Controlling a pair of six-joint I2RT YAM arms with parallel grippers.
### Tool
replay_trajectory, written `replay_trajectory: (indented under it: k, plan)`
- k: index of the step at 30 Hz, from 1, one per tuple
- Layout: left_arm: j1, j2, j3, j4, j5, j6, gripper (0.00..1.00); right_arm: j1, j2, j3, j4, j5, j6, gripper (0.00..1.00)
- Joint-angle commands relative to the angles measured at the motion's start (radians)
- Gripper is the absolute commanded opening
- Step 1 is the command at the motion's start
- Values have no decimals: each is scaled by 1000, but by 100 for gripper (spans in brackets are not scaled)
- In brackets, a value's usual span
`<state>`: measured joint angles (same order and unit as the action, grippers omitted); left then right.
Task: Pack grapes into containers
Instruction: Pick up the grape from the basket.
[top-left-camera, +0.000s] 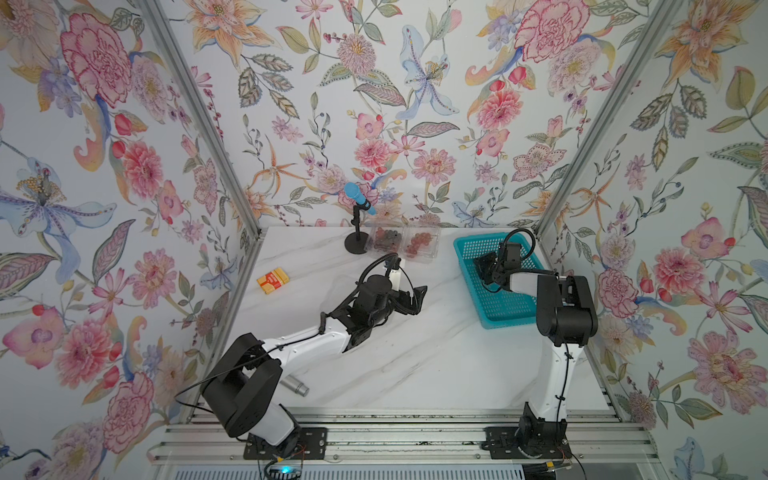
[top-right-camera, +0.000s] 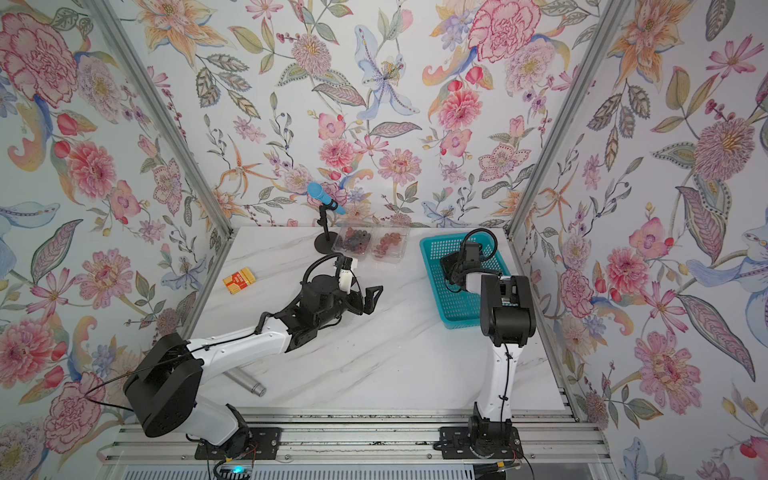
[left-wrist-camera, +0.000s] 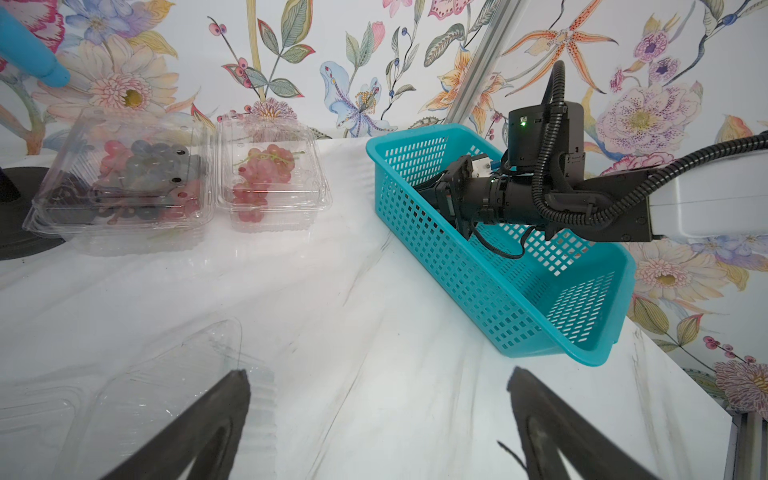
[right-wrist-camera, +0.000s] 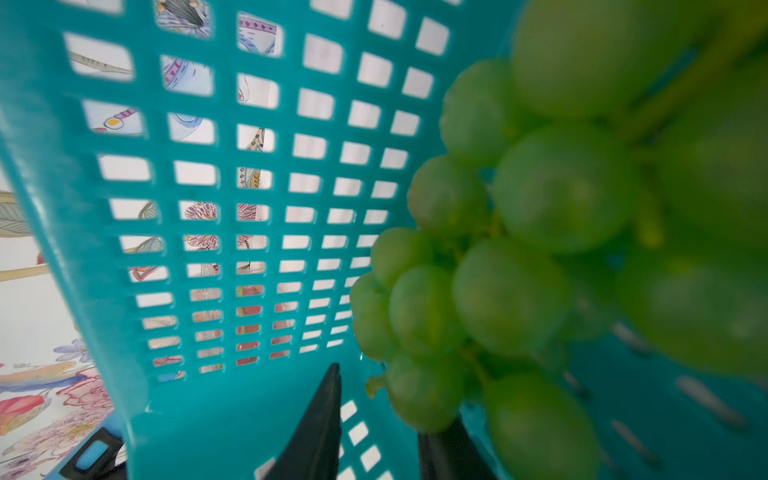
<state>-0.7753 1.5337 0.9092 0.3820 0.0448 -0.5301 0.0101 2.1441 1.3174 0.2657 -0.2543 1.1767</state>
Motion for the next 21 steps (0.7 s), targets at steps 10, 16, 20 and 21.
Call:
replay_trajectory:
  k: [10, 16, 20, 21]
  plan:
    - [5, 6, -23, 24, -1, 25, 100, -19, -20, -35, -4, 35, -18, 13]
    - [7, 11, -17, 24, 4, 29, 100, -22, -59, -69, -12, 45, -44, 6]
    - [7, 9, -15, 28, 6, 26, 100, -27, -91, -94, -16, 48, -55, 3]
    - [7, 10, -15, 28, 6, 26, 100, -28, -99, -100, -16, 47, -58, 3]
